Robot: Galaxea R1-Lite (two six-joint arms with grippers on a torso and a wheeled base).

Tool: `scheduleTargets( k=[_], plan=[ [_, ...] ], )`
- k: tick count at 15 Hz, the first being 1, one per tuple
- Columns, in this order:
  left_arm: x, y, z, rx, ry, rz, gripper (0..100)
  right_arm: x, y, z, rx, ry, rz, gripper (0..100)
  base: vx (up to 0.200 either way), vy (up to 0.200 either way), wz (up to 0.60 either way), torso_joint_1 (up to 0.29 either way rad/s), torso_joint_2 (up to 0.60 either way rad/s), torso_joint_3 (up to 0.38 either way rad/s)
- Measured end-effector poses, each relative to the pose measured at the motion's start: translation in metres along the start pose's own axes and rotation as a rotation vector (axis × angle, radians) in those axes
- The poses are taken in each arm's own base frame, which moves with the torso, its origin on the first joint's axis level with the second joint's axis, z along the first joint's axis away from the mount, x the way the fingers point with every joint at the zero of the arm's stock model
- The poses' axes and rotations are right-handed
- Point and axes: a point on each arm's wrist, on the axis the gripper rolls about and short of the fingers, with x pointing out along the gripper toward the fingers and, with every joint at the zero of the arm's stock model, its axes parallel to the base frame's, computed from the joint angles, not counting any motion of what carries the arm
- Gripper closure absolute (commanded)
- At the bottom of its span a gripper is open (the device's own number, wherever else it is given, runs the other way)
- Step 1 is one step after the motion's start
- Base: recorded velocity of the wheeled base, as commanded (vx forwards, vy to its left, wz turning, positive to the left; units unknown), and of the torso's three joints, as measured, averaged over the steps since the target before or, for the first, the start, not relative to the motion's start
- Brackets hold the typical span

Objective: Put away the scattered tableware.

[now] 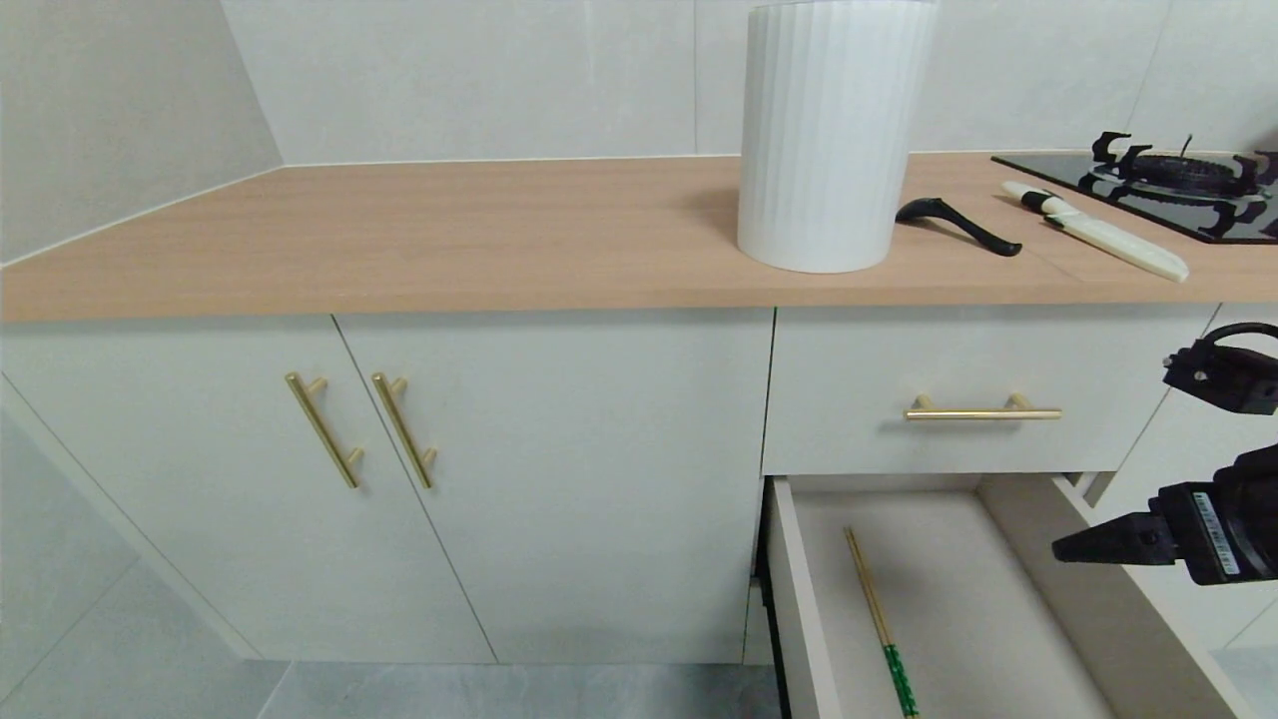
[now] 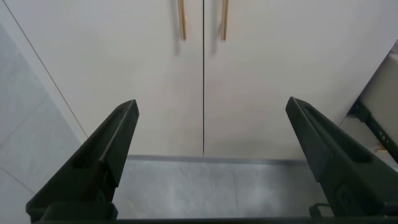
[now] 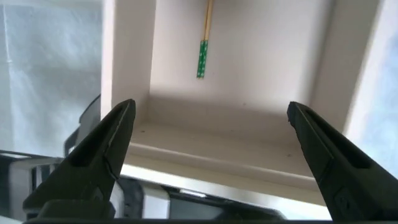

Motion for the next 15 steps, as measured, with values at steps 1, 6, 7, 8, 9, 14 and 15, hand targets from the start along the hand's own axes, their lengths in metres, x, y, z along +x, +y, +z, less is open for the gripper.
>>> scheduleTargets(
  k=[1, 6, 7, 8, 9, 14, 15],
  plan=[
    [-0.0001, 0.0000, 0.0005, 0.000, -0.003, 0.000, 0, -0.0039, -0.0001, -0.0018, -0.004, -0.014, 0.003, 0, 0.000, 0.000, 0.00, 0.066, -0.18, -0.281],
    [-0.0001, 0.0000, 0.0003, 0.000, -0.001, 0.000, 0, -0.0125, -0.0002, -0.0072, -0.010, -0.039, 0.011, 0, 0.000, 0.000, 0.00, 0.120, -0.47, -0.309],
    [0.0000, 0.0000, 0.0002, 0.000, -0.001, 0.001, 0, -0.0124, 0.0000, -0.0074, -0.011, -0.039, 0.011, 0, 0.000, 0.000, 0.00, 0.168, -0.48, -0.320],
    [0.0000, 0.0000, 0.0000, 0.000, 0.000, 0.000, 0, -0.0119, 0.0001, -0.0083, -0.013, -0.035, 0.012, 0, 0.000, 0.000, 0.00, 0.173, -0.47, -0.305],
    [0.0000, 0.0000, 0.0001, 0.000, -0.001, 0.000, 0, -0.0116, 0.0003, -0.0081, -0.014, -0.039, 0.013, 0, 0.000, 0.000, 0.00, 0.178, -0.48, -0.295],
    [0.0000, 0.0000, 0.0000, 0.000, 0.000, 0.000, 0, -0.0052, 0.0002, -0.0073, -0.017, -0.046, 0.016, 0, 0.000, 0.000, 0.00, 0.189, -0.48, -0.295],
    [0.0000, 0.0000, 0.0001, 0.000, -0.001, 0.000, 0, -0.0028, 0.0002, -0.0069, -0.018, -0.047, 0.016, 0, 0.000, 0.000, 0.00, 0.129, -0.29, -0.168]
  ],
)
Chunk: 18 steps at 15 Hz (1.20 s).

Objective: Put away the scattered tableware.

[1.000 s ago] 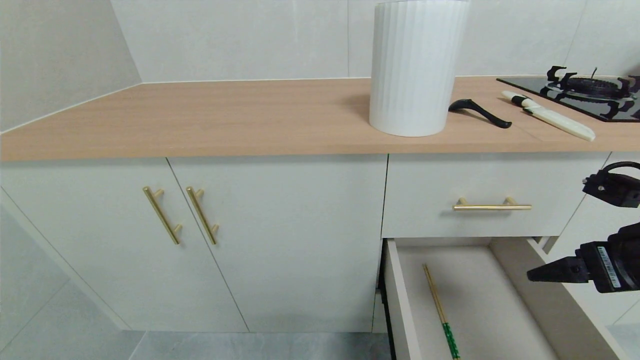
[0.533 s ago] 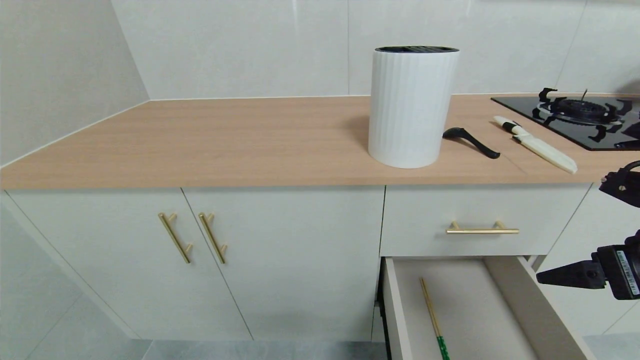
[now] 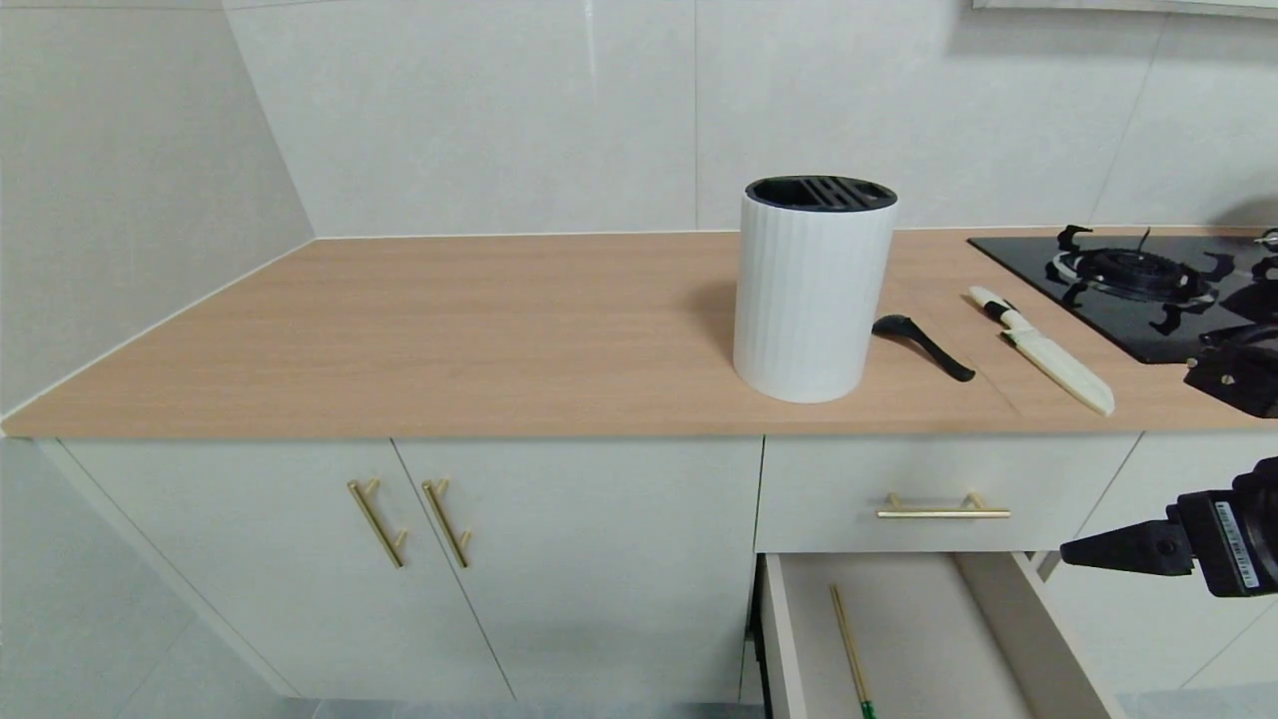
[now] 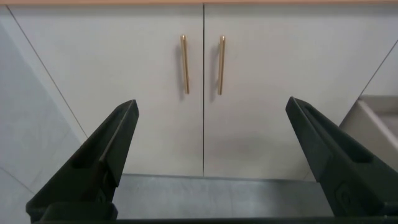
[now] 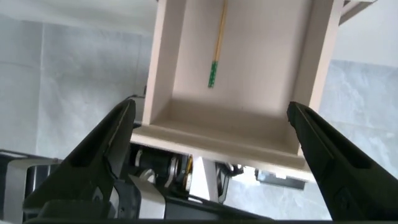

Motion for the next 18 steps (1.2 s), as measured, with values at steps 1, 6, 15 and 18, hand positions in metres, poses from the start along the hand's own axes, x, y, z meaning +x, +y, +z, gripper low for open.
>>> scheduleTargets(
  k=[1, 6, 15, 18],
  plan=[
    [0.000, 0.000, 0.000, 0.000, 0.000, 0.000, 0, 0.003, 0.000, 0.000, -0.008, -0.007, 0.002, 0, 0.000, 0.000, 0.00, 0.076, -0.15, -0.090],
    [0.000, 0.000, 0.000, 0.000, 0.001, 0.000, 0, 0.026, -0.001, 0.019, -0.165, -0.139, 0.001, 0, 0.000, 0.000, 0.00, 0.012, -0.03, -0.018],
    [0.000, 0.000, 0.000, 0.000, 0.001, 0.000, 0, 0.126, -0.035, 0.162, -0.307, -0.334, 0.002, 0, 0.000, 0.000, 0.00, 0.000, 0.00, 0.000],
    [0.000, 0.000, 0.000, 0.000, 0.000, 0.000, 0, 0.162, -0.052, 0.182, -0.311, -0.393, 0.007, 0, 0.000, 0.000, 0.00, 0.000, 0.00, 0.000]
  ],
)
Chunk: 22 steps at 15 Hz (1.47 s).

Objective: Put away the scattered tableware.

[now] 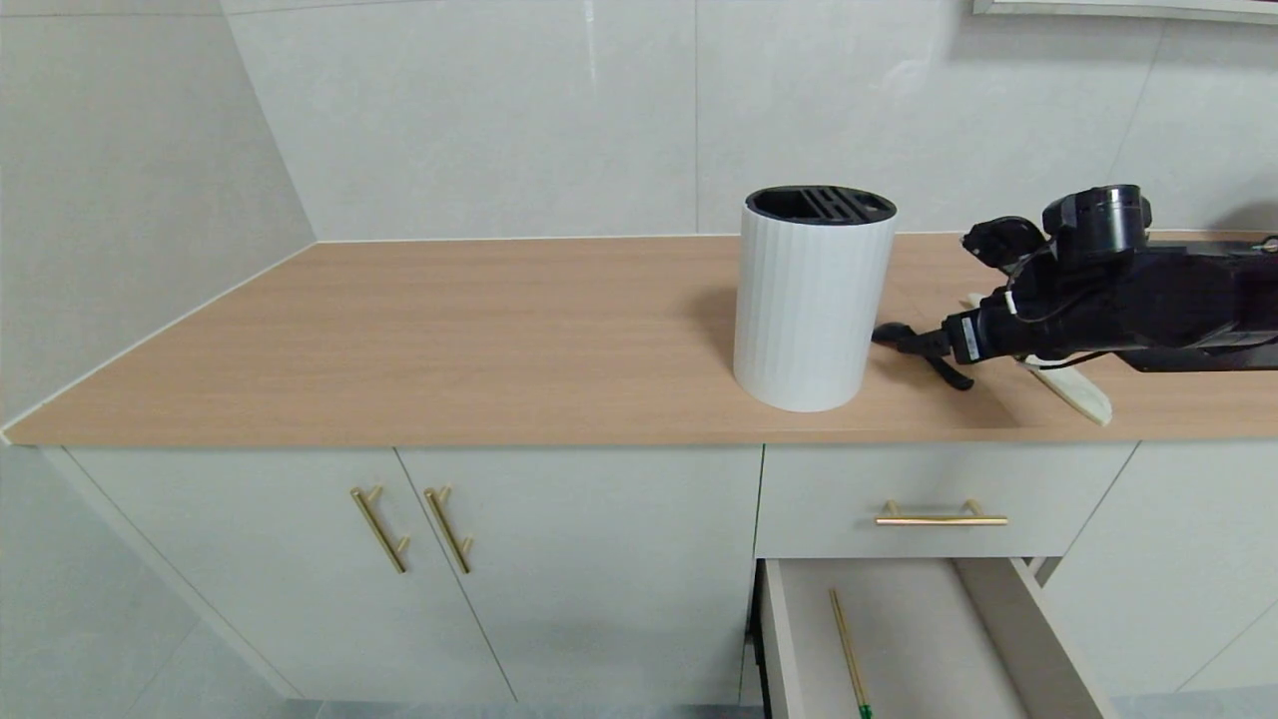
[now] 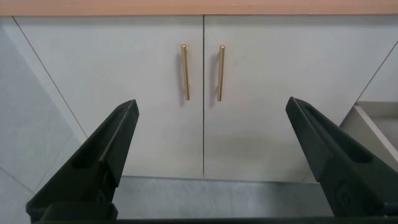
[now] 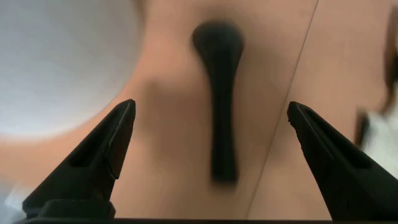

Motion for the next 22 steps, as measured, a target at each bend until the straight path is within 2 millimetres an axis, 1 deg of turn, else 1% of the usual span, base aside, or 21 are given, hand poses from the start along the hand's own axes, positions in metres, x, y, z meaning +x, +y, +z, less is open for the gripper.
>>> scheduleTargets(
  k=[2, 5, 10, 11, 19, 22],
  plan=[
    [0.000, 0.000, 0.000, 0.000, 0.000, 0.000, 0, 0.012, -0.009, -0.008, 0.008, -0.003, -0.015, 0, 0.000, 0.000, 0.00, 0.000, 0.00, 0.000],
    [0.000, 0.000, 0.000, 0.000, 0.000, 0.000, 0, 0.025, -0.013, -0.017, 0.016, 0.013, -0.016, 0, 0.000, 0.000, 0.00, 0.000, 0.00, 0.000],
    [0.000, 0.000, 0.000, 0.000, 0.000, 0.000, 0, 0.032, -0.013, -0.022, 0.021, 0.027, -0.014, 0, 0.000, 0.000, 0.00, 0.000, 0.00, 0.000],
    [0.000, 0.000, 0.000, 0.000, 0.000, 0.000, 0, 0.032, -0.012, -0.022, 0.021, 0.028, -0.013, 100, 0.000, 0.000, 0.00, 0.000, 0.00, 0.000],
    [0.000, 0.000, 0.000, 0.000, 0.000, 0.000, 0, 0.033, -0.008, -0.022, 0.027, 0.031, -0.009, 100, 0.000, 0.000, 0.00, 0.000, 0.00, 0.000],
    [0.000, 0.000, 0.000, 0.000, 0.000, 0.000, 0, 0.021, -0.007, -0.014, 0.100, 0.026, -0.025, 100, 0.000, 0.000, 0.00, 0.000, 0.00, 0.000]
  ],
)
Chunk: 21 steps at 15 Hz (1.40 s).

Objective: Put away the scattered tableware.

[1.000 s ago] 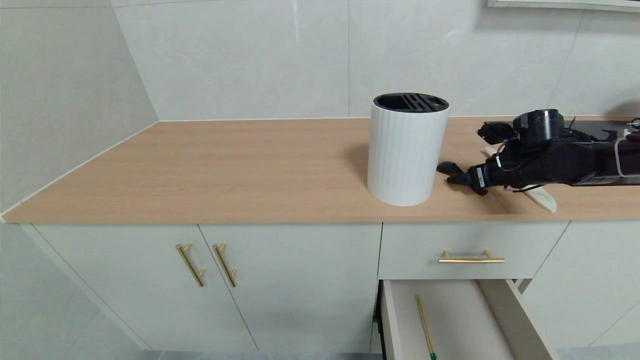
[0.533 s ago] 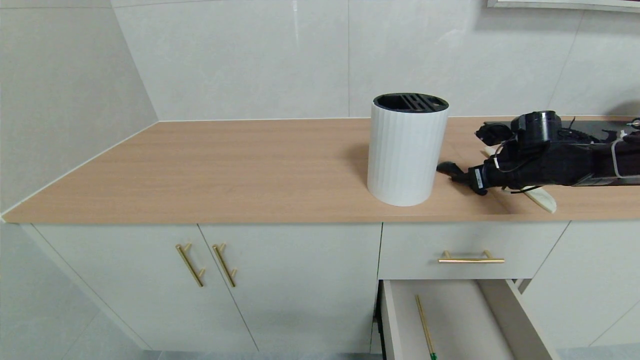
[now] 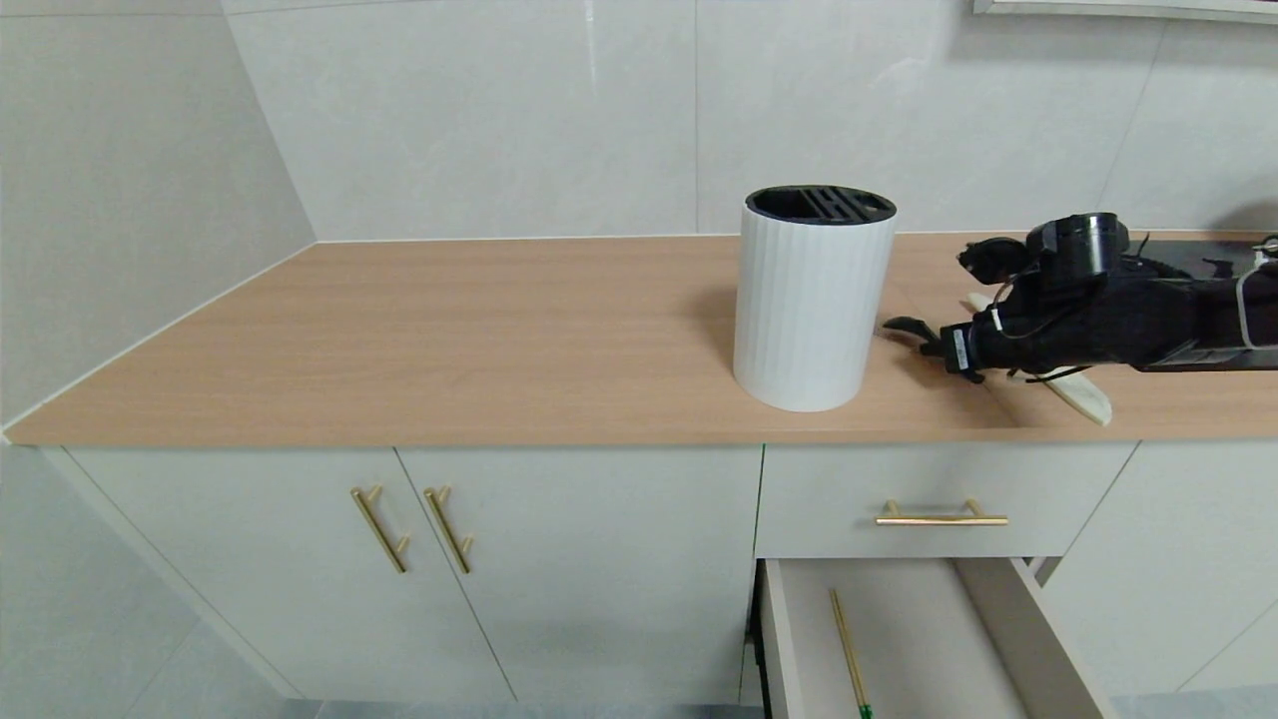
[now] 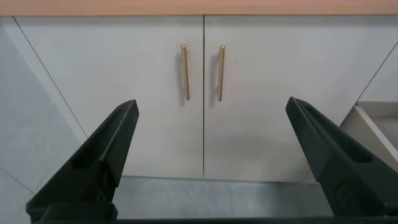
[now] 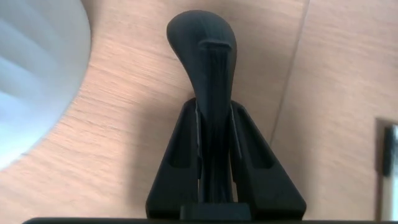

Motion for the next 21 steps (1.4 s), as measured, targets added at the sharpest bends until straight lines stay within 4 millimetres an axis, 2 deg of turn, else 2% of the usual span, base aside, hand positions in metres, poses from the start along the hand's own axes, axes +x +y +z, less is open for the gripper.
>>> scheduleTargets(
  k=[2, 4, 7, 9, 10, 13, 16, 21],
  plan=[
    [0.000, 0.000, 0.000, 0.000, 0.000, 0.000, 0, -0.022, 0.003, 0.007, 0.096, 0.004, -0.025, 100, 0.000, 0.000, 0.00, 0.000, 0.00, 0.000],
    [0.000, 0.000, 0.000, 0.000, 0.000, 0.000, 0, -0.052, 0.008, 0.009, 0.168, 0.025, -0.070, 100, 0.000, 0.000, 0.00, 0.000, 0.00, 0.000],
    [0.000, 0.000, 0.000, 0.000, 0.000, 0.000, 0, -0.099, 0.024, -0.001, 0.247, 0.076, -0.157, 100, 0.000, 0.000, 0.00, 0.000, 0.00, 0.000],
    [0.000, 0.000, 0.000, 0.000, 0.000, 0.000, 0, -0.133, 0.039, -0.017, 0.277, 0.111, -0.190, 100, 0.000, 0.000, 0.00, 0.000, 0.00, 0.000],
    [0.000, 0.000, 0.000, 0.000, 0.000, -0.001, 0, -0.152, 0.046, -0.031, 0.287, 0.137, -0.198, 100, 0.000, 0.000, 0.00, 0.000, 0.00, 0.000],
    [0.000, 0.000, 0.000, 0.000, 0.000, 0.000, 0, -0.191, 0.060, -0.071, 0.286, 0.196, -0.212, 100, 0.000, 0.000, 0.00, 0.000, 0.00, 0.000],
    [0.000, 0.000, 0.000, 0.000, 0.000, 0.000, 0, -0.213, 0.067, -0.086, 0.276, 0.186, -0.199, 100, 0.000, 0.000, 0.00, 0.000, 0.00, 0.000],
    [0.000, 0.000, 0.000, 0.000, 0.000, 0.000, 0, -0.219, 0.072, -0.095, 0.229, 0.202, -0.183, 100, 0.000, 0.000, 0.00, -0.043, 0.11, 0.066]
  ],
)
